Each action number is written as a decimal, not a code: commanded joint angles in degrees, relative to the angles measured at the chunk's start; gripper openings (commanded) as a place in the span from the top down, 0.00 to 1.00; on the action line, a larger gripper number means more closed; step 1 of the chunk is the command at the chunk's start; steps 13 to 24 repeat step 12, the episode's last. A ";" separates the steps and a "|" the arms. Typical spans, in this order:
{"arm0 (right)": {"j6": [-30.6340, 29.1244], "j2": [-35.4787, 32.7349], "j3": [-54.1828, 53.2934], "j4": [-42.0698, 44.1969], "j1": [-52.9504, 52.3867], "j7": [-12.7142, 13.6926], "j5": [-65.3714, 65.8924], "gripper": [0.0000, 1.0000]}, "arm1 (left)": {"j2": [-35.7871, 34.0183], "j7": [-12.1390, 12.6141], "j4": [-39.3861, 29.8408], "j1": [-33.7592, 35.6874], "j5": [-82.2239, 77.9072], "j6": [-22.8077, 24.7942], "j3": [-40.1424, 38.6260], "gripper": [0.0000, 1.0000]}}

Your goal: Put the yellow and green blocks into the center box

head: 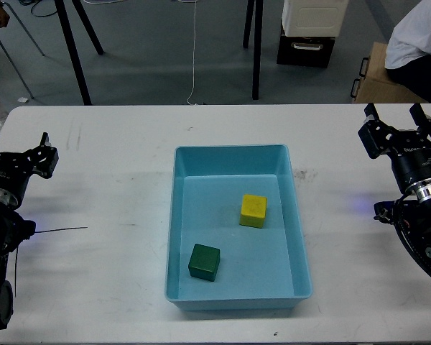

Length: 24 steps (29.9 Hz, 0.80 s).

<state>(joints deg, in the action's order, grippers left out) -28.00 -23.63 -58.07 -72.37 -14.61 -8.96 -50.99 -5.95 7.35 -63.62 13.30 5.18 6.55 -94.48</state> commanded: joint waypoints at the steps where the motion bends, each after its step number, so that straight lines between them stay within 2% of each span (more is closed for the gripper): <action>1: 0.00 -0.19 -0.02 -0.14 -0.07 0.00 0.01 0.01 | -0.03 -0.06 -0.01 0.06 0.01 0.48 0.08 0.01; 24: 0.00 -0.63 -0.20 -0.31 -0.07 -0.09 0.71 0.01 | -0.12 -0.06 -0.01 -0.03 0.01 0.48 0.00 0.01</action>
